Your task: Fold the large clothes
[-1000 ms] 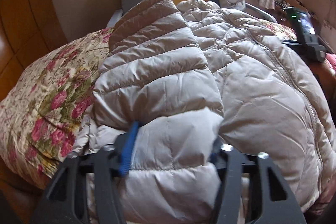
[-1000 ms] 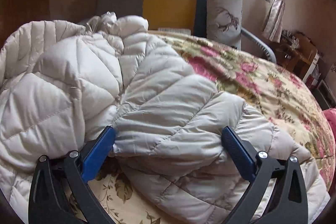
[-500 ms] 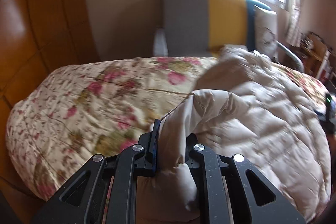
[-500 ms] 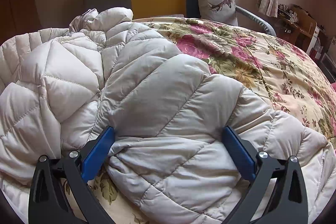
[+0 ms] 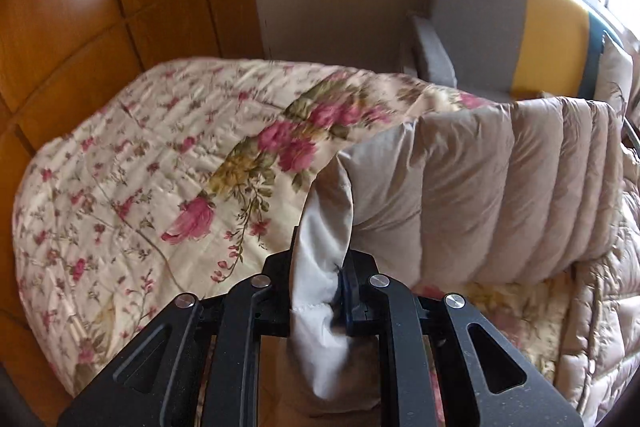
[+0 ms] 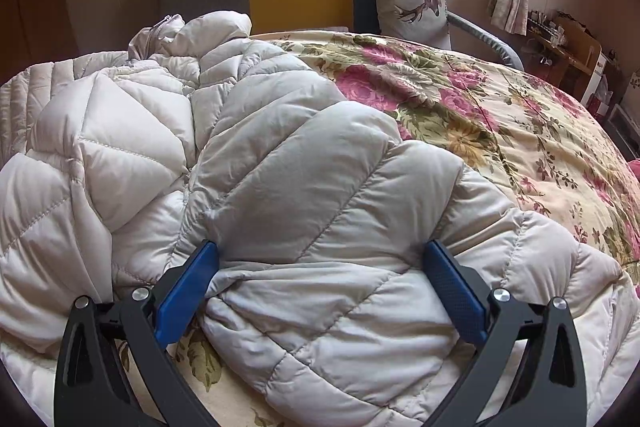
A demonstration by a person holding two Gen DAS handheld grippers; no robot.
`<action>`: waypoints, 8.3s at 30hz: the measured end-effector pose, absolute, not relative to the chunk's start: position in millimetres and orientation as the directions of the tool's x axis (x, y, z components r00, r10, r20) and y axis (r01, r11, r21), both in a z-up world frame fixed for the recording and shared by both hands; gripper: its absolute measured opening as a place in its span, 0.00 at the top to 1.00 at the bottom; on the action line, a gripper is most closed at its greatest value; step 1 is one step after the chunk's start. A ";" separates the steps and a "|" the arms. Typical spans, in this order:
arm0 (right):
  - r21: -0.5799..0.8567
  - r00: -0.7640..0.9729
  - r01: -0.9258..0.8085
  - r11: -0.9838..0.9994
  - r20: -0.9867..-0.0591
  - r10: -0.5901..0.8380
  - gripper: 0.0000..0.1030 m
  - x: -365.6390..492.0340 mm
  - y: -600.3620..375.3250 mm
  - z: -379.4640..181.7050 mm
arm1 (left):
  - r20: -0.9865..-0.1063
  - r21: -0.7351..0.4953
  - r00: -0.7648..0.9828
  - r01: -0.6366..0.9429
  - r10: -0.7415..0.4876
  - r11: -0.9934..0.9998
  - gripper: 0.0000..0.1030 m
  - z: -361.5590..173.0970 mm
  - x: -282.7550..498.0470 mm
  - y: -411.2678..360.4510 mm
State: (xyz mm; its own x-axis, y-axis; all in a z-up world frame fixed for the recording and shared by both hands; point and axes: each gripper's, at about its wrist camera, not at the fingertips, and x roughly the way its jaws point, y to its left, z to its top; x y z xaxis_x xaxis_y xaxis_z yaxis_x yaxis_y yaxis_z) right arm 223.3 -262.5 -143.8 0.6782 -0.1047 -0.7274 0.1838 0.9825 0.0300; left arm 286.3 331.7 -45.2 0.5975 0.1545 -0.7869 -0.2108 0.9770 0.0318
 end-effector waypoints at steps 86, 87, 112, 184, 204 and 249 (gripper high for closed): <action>0.599 0.778 -0.081 0.796 -0.462 0.426 0.86 201.3 -260.9 -77.2 | -0.789 0.027 0.615 0.054 -0.012 0.998 0.89 -96.3 129.8 132.2; 0.573 0.784 -0.054 0.817 -0.482 0.390 0.86 202.0 -272.3 -75.8 | -0.788 0.015 0.615 0.085 -0.041 0.996 0.89 -94.8 117.5 115.0; 0.356 0.691 -0.059 0.933 -0.660 0.295 0.84 110.4 -288.5 -44.7 | -0.784 -0.203 0.572 0.128 -0.240 0.971 0.89 -70.0 64.0 98.5; -0.105 0.747 0.093 0.990 -0.650 -0.139 0.06 257.5 -248.7 -129.8 | -0.549 -0.753 0.835 -0.512 0.034 0.413 0.96 -120.0 268.9 395.6; -0.104 0.745 0.090 0.990 -0.652 -0.136 0.05 258.1 -249.7 -130.4 | -0.397 -0.759 0.909 -0.404 0.129 0.512 0.96 -27.8 221.9 343.5; -0.093 0.741 0.083 0.992 -0.660 -0.124 0.03 258.4 -248.6 -133.4 | -0.701 0.127 0.662 0.481 -0.265 0.867 0.61 -82.8 288.2 -82.8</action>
State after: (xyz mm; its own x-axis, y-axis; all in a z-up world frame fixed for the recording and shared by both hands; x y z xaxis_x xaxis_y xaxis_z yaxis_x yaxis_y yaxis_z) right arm 258.4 -248.6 -133.4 0.7409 -0.1241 -0.6600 0.0831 0.9922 -0.0932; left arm 288.2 -82.8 -82.8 0.6621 -0.2646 -0.7012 0.4814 0.8672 0.1273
